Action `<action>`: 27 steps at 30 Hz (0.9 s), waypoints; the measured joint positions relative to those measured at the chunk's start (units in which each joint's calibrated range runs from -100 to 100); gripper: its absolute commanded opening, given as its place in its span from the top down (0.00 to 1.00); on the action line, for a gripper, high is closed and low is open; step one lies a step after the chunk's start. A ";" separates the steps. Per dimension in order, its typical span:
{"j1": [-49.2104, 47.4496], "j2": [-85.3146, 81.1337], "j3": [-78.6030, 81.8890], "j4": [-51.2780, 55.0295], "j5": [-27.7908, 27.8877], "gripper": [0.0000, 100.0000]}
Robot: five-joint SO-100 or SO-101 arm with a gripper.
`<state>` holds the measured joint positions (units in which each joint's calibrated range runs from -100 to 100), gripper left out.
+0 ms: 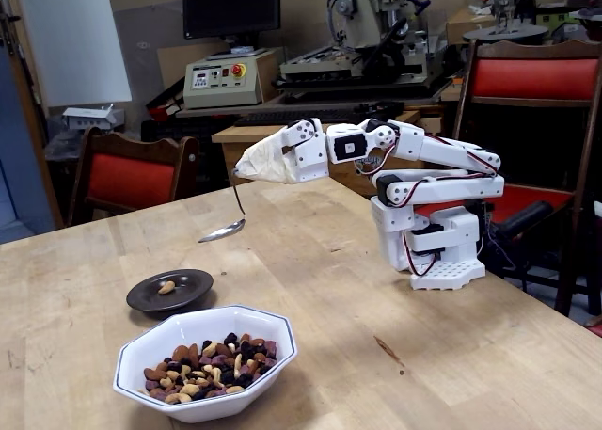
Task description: Use spoon to take food
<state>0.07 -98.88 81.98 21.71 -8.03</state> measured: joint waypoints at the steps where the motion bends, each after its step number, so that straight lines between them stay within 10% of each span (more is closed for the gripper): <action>1: -0.88 0.00 0.00 0.00 0.00 0.96; 27: -12.38 0.00 0.00 2.00 0.00 0.96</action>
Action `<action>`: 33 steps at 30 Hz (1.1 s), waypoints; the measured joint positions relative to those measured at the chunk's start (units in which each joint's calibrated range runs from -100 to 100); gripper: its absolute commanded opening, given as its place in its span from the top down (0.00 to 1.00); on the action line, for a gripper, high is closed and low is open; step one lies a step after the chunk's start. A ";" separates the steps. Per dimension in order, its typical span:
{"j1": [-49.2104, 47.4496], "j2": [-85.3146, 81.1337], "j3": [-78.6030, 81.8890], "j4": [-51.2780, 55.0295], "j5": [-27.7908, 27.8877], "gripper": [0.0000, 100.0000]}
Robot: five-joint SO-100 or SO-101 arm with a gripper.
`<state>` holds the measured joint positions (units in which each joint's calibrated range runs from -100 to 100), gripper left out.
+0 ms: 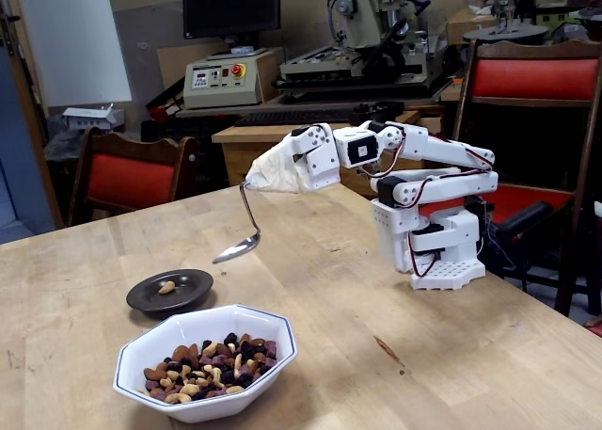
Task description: Use spoon to take food
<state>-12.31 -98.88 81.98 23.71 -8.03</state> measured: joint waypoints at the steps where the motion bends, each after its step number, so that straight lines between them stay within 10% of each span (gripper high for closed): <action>1: -0.66 0.00 0.00 0.80 0.00 0.96; 33: -6.01 0.00 0.00 6.24 0.00 0.96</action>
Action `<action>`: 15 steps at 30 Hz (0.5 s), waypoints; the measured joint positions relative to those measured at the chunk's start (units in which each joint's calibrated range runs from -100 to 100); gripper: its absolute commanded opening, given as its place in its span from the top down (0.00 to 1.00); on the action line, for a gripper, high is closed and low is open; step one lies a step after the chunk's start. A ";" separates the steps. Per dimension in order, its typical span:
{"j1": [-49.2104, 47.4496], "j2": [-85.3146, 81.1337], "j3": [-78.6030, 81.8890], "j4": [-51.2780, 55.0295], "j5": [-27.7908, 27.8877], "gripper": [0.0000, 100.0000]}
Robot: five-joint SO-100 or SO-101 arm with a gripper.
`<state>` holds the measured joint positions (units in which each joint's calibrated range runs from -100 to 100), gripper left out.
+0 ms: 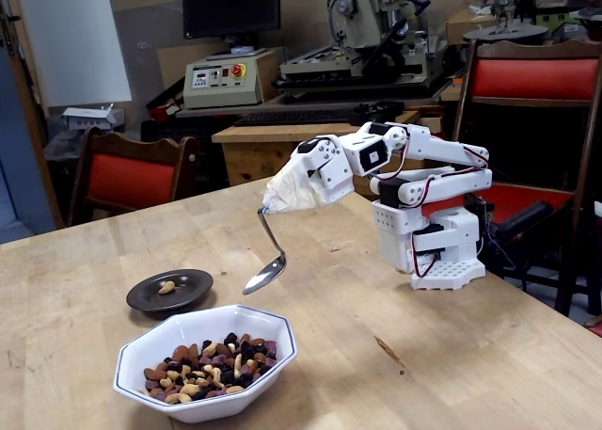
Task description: Use spoon to take food
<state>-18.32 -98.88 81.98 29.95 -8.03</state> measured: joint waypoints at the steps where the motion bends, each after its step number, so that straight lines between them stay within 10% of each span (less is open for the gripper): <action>1: 0.00 0.00 0.00 0.00 0.00 0.96; 15: 0.00 0.00 0.00 -8.40 0.00 0.96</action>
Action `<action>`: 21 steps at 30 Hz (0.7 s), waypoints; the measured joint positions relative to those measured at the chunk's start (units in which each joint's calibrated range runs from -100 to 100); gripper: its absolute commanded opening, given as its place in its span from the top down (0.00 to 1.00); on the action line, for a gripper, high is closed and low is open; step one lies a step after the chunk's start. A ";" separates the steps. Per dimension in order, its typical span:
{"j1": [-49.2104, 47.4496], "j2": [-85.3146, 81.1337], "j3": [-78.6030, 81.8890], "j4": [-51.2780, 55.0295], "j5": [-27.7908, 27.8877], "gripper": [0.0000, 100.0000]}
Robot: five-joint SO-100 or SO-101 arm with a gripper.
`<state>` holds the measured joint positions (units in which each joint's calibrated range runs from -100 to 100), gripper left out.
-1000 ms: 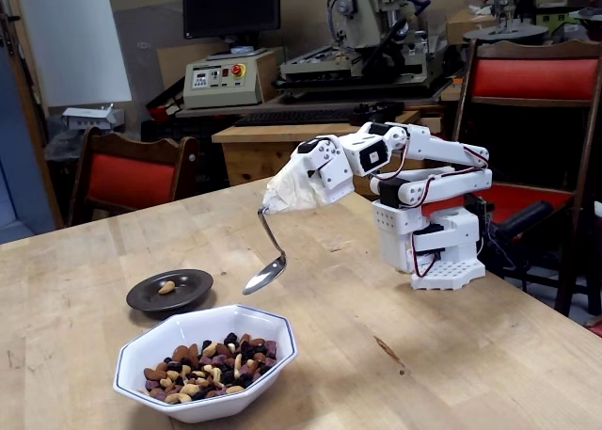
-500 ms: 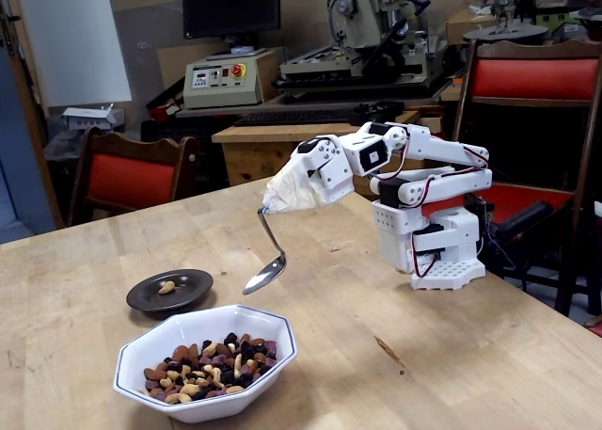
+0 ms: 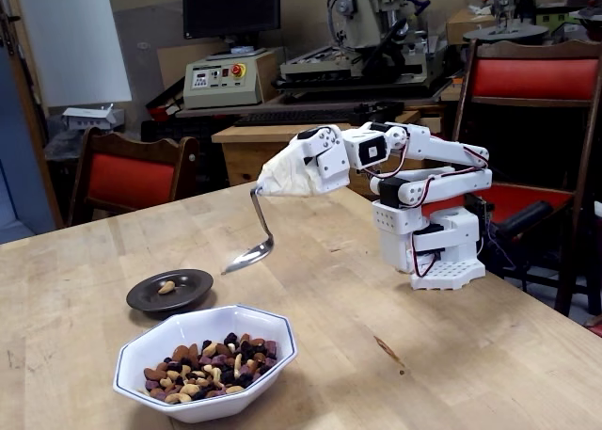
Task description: Use spoon to take food
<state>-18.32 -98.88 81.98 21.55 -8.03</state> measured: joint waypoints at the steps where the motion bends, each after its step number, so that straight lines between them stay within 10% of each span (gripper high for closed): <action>1: 0.00 0.00 0.00 -1.12 0.00 0.96; 21: 0.00 5.84 5.49 -4.08 0.00 0.96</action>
<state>-18.32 -93.05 87.47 17.47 -8.03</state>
